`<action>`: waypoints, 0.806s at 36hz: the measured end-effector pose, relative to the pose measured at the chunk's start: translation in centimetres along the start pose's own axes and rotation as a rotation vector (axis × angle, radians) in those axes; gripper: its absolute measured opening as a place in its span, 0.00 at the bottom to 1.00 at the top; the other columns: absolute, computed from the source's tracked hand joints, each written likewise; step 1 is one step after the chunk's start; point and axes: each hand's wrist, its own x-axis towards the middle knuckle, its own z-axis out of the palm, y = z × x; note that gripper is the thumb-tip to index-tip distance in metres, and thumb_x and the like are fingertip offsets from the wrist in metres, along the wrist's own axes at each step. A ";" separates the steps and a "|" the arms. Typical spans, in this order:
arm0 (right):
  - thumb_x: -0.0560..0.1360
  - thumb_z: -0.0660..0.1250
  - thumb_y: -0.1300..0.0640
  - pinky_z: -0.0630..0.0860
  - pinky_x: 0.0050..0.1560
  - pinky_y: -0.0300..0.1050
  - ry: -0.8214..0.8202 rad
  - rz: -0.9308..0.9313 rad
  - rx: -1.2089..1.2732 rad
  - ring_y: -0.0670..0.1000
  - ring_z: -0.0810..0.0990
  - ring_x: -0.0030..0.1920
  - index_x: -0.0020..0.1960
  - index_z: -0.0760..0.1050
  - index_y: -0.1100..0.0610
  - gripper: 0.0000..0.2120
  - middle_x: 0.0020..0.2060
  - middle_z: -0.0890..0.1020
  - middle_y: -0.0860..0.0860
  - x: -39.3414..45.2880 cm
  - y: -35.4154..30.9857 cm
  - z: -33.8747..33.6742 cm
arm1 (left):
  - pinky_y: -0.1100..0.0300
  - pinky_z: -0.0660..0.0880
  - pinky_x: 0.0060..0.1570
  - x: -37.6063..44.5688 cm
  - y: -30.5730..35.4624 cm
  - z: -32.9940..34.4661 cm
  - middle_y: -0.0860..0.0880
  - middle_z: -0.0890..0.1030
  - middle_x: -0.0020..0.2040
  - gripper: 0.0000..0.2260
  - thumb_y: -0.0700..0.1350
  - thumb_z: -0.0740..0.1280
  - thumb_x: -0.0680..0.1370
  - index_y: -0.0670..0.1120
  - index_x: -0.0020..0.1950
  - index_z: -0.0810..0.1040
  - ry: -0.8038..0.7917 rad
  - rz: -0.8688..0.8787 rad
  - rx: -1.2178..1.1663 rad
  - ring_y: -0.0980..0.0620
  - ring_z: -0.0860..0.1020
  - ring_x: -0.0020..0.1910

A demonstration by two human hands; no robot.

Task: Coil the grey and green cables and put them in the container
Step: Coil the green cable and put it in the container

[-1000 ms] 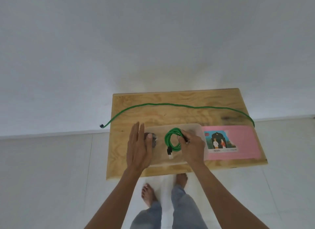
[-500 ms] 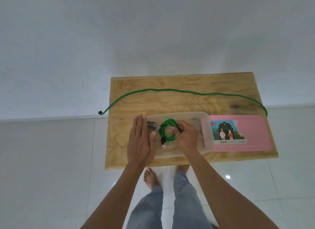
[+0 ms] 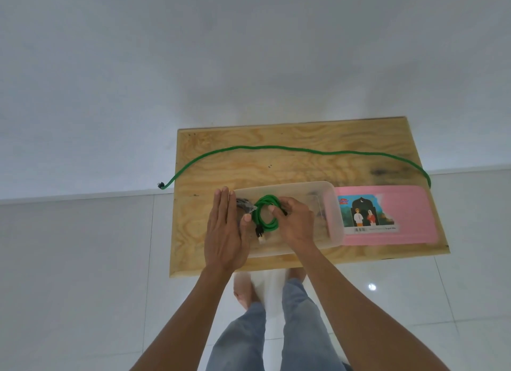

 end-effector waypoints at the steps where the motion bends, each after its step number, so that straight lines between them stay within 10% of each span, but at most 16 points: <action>1: 0.74 0.74 0.55 0.78 0.59 0.45 -0.004 -0.001 -0.005 0.49 0.83 0.54 0.59 0.82 0.58 0.15 0.52 0.86 0.52 -0.1 -0.1 -0.2 | 0.53 0.50 0.79 0.0 0.0 0.0 0.46 0.52 0.82 0.30 0.58 0.45 0.84 0.40 0.80 0.54 -0.001 -0.001 -0.003 0.51 0.45 0.81; 17: 0.78 0.68 0.52 0.69 0.62 0.39 0.051 -0.006 0.041 0.49 0.77 0.64 0.67 0.77 0.53 0.18 0.62 0.81 0.50 -2.7 -5.2 -6.2 | 0.54 0.51 0.78 1.8 2.6 -4.9 0.45 0.58 0.81 0.35 0.63 0.43 0.80 0.42 0.80 0.58 -0.030 -0.026 -0.069 0.50 0.51 0.81; 29: 0.77 0.69 0.55 0.66 0.39 0.20 0.083 -0.108 -0.024 0.47 0.80 0.48 0.63 0.78 0.52 0.14 0.53 0.82 0.47 2.0 -7.9 -11.4 | 0.46 0.66 0.71 8.5 6.8 -5.9 0.43 0.71 0.73 0.23 0.50 0.67 0.80 0.43 0.73 0.71 -0.041 -0.010 -0.155 0.44 0.66 0.74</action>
